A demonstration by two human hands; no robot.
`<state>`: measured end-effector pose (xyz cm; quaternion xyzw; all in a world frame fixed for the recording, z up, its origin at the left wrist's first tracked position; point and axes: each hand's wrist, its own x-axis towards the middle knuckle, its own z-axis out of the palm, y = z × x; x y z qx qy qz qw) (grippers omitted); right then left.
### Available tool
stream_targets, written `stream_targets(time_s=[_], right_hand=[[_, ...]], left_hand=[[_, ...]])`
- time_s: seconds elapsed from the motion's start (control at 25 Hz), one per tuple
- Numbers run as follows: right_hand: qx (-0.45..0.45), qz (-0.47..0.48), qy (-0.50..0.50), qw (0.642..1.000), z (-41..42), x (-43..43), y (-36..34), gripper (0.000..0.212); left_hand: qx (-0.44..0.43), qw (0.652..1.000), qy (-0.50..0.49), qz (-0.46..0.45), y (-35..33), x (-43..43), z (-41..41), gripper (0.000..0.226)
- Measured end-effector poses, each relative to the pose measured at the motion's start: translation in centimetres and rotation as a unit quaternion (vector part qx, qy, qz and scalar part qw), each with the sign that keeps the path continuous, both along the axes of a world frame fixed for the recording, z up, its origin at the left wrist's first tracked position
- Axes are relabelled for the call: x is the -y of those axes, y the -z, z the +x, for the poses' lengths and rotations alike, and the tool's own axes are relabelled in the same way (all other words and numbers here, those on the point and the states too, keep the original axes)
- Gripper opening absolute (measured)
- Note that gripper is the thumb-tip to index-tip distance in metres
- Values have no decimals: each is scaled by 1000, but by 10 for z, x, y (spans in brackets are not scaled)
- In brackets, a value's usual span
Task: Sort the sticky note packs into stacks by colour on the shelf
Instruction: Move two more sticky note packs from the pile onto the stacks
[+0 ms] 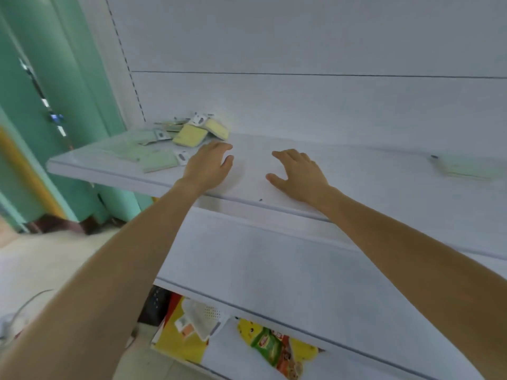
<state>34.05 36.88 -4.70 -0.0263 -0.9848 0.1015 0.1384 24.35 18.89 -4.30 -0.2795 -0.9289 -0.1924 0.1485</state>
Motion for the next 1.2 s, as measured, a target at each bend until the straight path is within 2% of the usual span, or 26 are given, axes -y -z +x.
stream_targets(time_s=[0.28,0.44,0.64,0.72,0.84,0.92,1.0,1.08,1.2], right_hand=[[13,-17,-53,998,-114,62,1,55],[3,-59,-45,997,-193,62,-4,47],[19,-124,-13,992,-262,47,4,50],[34,-130,-17,991,-279,46,9,53],[56,-130,-21,990,-297,48,9,56],[71,-135,-24,988,-302,55,6,52],[75,-132,-12,988,-305,63,6,37],[68,-137,6,988,-306,66,6,30],[74,-145,20,986,-305,58,4,36]], left_hand=[[28,996,-87,7,11,98,-85,38],[167,979,-56,-103,-2,132,-127,51],[250,963,-27,-101,-15,129,-161,63],[259,961,-16,-93,-20,122,-173,64],[217,970,15,-105,-27,114,-188,68],[209,976,37,-45,-29,113,-197,67],[230,969,52,67,-29,114,-207,62],[239,951,53,191,-23,115,-216,58],[240,912,35,332,-11,117,-228,44]])
